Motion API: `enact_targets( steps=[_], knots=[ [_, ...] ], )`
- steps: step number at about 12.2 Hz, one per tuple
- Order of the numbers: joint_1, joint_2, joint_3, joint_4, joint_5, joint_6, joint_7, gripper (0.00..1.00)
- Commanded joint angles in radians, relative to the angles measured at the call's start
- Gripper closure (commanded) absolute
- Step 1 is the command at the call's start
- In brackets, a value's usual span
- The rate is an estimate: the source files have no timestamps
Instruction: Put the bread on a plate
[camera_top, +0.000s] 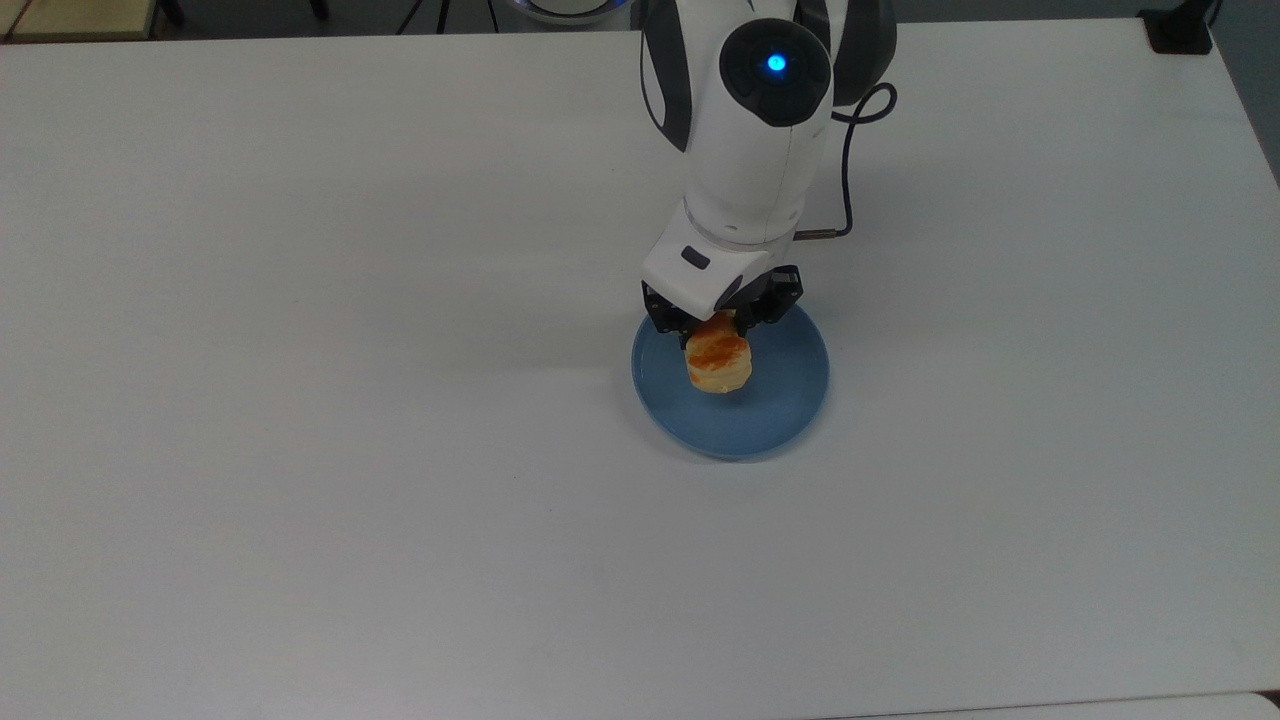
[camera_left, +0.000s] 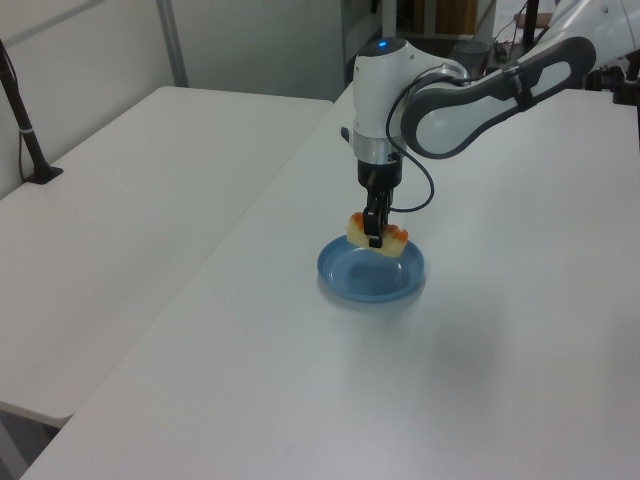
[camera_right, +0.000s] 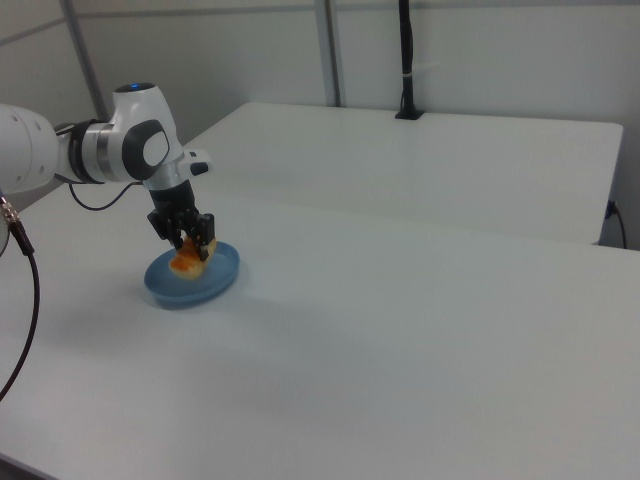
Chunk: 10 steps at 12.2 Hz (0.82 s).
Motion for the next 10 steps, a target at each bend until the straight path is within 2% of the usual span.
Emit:
enact_targets(
  steps=[1,2,5,6,8,10],
  knots=[
    [0.015,0.028,-0.010,0.022,0.002,-0.011,0.058,0.25],
    [0.015,0.044,-0.010,0.022,-0.001,0.000,0.085,0.00],
    [0.024,0.039,-0.010,0.022,-0.006,0.046,0.130,0.00],
    [0.019,0.009,-0.010,0.021,-0.006,0.046,0.128,0.00],
    [-0.008,-0.123,-0.011,-0.031,-0.010,0.000,0.122,0.00],
    [-0.075,-0.265,-0.010,-0.093,-0.011,-0.110,0.064,0.00]
  ],
)
